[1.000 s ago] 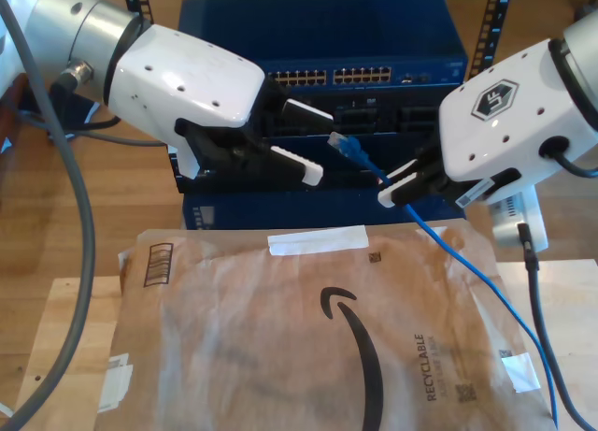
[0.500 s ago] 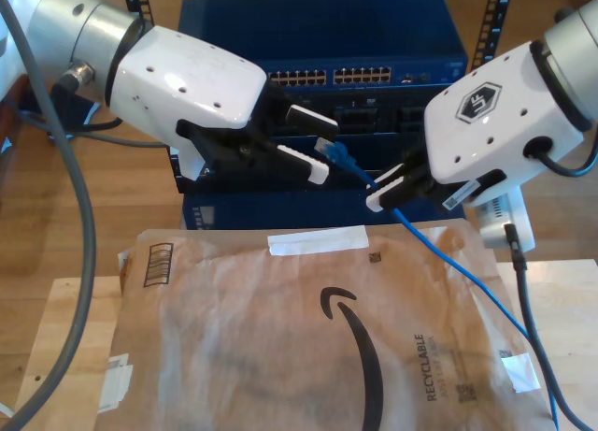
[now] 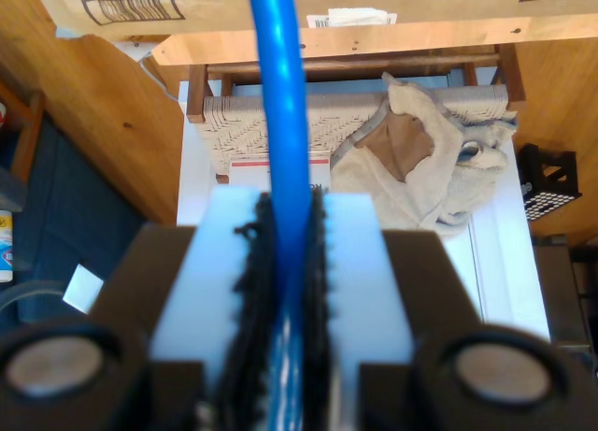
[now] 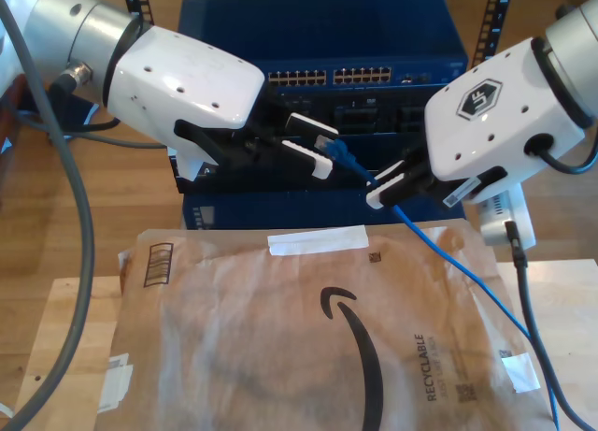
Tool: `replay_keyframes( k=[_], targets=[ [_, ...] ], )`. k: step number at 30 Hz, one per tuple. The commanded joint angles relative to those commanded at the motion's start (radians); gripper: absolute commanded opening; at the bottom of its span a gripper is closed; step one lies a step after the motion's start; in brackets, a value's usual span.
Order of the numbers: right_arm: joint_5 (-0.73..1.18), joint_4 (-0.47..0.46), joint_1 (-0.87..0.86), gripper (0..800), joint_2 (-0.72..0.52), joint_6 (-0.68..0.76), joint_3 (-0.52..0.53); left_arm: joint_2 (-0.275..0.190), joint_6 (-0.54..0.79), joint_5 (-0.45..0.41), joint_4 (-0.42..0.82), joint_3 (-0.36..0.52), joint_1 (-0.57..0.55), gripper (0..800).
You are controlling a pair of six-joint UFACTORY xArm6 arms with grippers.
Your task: Grab the cable and plug it in
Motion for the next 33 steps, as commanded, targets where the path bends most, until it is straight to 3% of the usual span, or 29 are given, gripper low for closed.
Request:
replay_keyframes(
  k=[14,20,30,33],
  targets=[
    [0.000,-0.002,0.003,2,0.000,0.000,0.000,0.000,-0.017,-0.003,0.000,0.021,0.000,241],
    [0.000,-0.002,0.005,2,0.000,0.000,0.000,0.000,-0.017,-0.021,0.003,0.029,0.000,114],
    [0.000,-0.003,0.005,2,0.000,-0.002,0.002,-0.002,-0.017,-0.037,0.000,0.041,0.000,115],
    [0.000,-0.003,0.005,2,0.000,-0.002,0.002,-0.002,-0.018,-0.034,-0.003,0.041,0.002,174]
  ],
)
